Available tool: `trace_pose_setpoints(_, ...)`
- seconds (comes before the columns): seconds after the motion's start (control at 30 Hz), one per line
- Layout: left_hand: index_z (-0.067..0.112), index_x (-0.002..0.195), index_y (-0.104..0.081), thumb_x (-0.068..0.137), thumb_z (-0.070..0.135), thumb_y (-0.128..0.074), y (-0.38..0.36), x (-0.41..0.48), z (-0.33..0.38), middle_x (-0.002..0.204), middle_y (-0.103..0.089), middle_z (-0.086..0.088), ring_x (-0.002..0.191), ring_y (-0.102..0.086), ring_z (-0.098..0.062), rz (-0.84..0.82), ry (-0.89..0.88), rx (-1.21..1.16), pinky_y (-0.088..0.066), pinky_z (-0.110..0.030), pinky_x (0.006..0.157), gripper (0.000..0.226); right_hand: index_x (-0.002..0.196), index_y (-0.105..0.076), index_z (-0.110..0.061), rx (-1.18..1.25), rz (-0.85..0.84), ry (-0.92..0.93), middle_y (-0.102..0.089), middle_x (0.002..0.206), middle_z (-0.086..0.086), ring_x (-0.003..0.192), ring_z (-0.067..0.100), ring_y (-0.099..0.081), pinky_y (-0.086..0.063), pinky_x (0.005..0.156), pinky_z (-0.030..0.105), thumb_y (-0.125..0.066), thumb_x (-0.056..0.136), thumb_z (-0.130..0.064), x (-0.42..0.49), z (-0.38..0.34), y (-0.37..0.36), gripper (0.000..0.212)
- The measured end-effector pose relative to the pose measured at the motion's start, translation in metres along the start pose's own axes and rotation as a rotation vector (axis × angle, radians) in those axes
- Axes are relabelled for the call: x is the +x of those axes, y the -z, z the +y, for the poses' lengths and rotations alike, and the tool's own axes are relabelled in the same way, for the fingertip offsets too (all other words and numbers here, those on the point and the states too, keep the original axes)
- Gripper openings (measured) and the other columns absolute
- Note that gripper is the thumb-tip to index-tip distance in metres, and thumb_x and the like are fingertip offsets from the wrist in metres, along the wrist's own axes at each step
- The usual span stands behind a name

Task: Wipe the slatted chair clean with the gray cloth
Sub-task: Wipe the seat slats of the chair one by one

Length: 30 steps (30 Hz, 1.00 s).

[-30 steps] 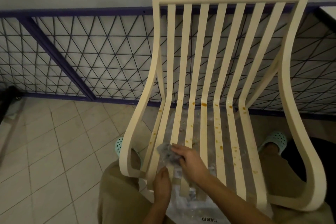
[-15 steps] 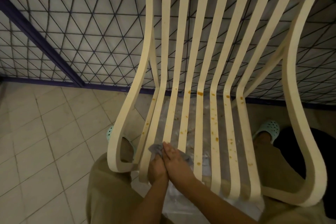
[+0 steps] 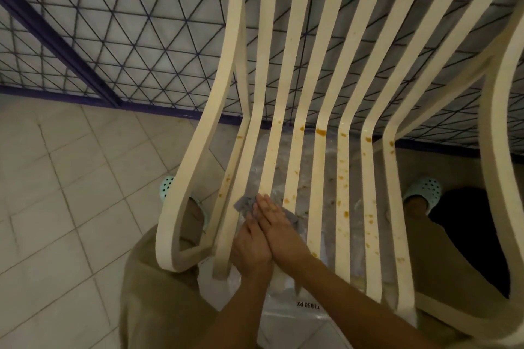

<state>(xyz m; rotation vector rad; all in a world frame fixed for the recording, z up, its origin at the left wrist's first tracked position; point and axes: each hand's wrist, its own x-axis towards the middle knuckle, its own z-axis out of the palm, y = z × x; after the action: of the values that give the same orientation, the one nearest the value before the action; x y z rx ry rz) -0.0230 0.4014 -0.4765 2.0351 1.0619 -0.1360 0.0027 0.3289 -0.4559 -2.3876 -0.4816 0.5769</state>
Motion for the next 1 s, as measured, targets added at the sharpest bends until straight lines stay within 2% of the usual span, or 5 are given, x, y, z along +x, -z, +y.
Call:
trace_pose_setpoints(0.13, 0.015, 0.092, -0.073, 0.101, 0.045, -0.031, 0.003, -0.007, 0.008, 0.083, -0.071, -0.01, 0.073, -0.063, -0.026, 0.098, -0.028, 0.012, -0.046, -0.032, 0.067, 0.053, 0.156, -0.001, -0.02, -0.064, 0.008, -0.052, 0.019, 0.156, -0.009, 0.142, 0.004, 0.021, 0.023, 0.104, 0.01, -0.008, 0.095, -0.057, 0.016, 0.001, 0.006, 0.072)
trace_pose_setpoints(0.23, 0.015, 0.09, -0.072, 0.102, 0.039, -0.035, 0.005, -0.01, 0.012, 0.083, -0.069, -0.011, 0.068, -0.056, -0.024, 0.124, -0.026, 0.08, -0.037, -0.03, 0.064, 0.045, 0.156, -0.005, -0.016, -0.051, 0.001, -0.028, 0.017, 0.156, -0.008, 0.142, 0.005, 0.018, 0.019, 0.108, 0.013, -0.033, 0.106, -0.025, 0.018, 0.002, 0.011, 0.058)
trace_pose_setpoints(0.5, 0.007, 0.1, -0.067, 0.101, 0.019, -0.038, 0.019, -0.02, 0.018, 0.084, -0.06, -0.005, 0.086, -0.061, -0.03, 0.019, -0.023, -0.026, -0.039, -0.029, 0.072, 0.032, 0.119, -0.067, 0.002, 0.434, 0.356, -0.266, -0.069, 0.115, 0.016, 0.103, 0.023, -0.062, -0.045, 0.106, 0.033, -0.043, 0.093, 0.013, 0.021, -0.017, 0.041, 0.037)
trace_pose_setpoints(0.7, 0.018, 0.104, -0.057, 0.104, 0.026, -0.036, 0.028, -0.01, 0.003, 0.078, -0.07, -0.012, 0.054, -0.062, -0.024, -0.344, 0.044, -0.337, -0.046, -0.026, 0.044, 0.022, 0.095, -0.064, -0.011, 0.471, 0.519, -0.287, -0.054, 0.104, 0.007, 0.085, 0.008, -0.05, -0.042, 0.086, 0.016, -0.053, 0.089, 0.009, 0.012, -0.031, 0.043, 0.024)
trace_pose_setpoints(1.0, 0.021, 0.097, -0.059, 0.093, 0.017, -0.054, 0.017, -0.014, -0.008, 0.081, -0.066, 0.0, 0.075, -0.065, -0.022, -0.08, -0.14, 0.126, -0.044, -0.027, 0.061, 0.008, 0.074, -0.038, -0.017, 0.414, 0.522, -0.253, -0.04, 0.077, 0.001, 0.066, 0.003, -0.041, -0.033, 0.062, 0.018, -0.056, 0.088, 0.006, 0.015, -0.033, 0.027, 0.032)
